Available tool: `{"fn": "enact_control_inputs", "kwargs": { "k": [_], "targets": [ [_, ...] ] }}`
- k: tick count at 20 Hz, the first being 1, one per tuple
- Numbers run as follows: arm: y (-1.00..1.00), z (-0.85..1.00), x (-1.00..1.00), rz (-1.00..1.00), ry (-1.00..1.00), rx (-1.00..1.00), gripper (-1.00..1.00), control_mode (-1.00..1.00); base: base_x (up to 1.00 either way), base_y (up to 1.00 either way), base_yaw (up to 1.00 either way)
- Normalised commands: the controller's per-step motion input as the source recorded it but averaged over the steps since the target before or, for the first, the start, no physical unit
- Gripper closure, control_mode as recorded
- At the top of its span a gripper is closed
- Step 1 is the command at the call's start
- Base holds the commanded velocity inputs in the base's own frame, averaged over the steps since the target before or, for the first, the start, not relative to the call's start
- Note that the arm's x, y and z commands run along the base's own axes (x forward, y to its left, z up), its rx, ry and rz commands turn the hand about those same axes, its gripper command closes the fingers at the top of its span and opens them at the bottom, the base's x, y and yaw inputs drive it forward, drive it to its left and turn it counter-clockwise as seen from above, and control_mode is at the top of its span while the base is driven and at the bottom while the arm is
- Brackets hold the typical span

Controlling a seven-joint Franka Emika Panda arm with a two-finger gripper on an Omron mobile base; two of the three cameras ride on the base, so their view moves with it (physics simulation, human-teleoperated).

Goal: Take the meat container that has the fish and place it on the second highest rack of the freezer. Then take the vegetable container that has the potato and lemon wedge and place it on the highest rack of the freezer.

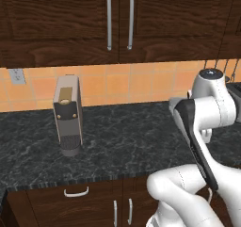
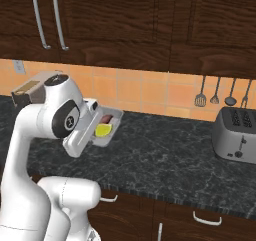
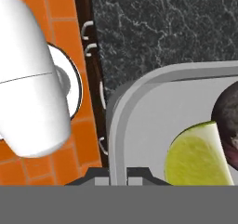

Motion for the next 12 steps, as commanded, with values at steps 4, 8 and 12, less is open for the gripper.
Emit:
{"fn": "enact_control_inputs", "kwargs": {
  "k": [4,8,12],
  "targets": [
    [0.0,0.41,-0.18,0.04,0.0,0.03,1.0,-1.0,0.0,0.0,0.0],
    [0.02,0.29,-0.3,0.01,0.0,0.0,1.0,-1.0,0.0,0.0,0.0],
    [0.16,0.1,-0.3,0.0,-0.01,0.0,1.0,-1.0,0.0,0.0,0.0]
  ]
}}
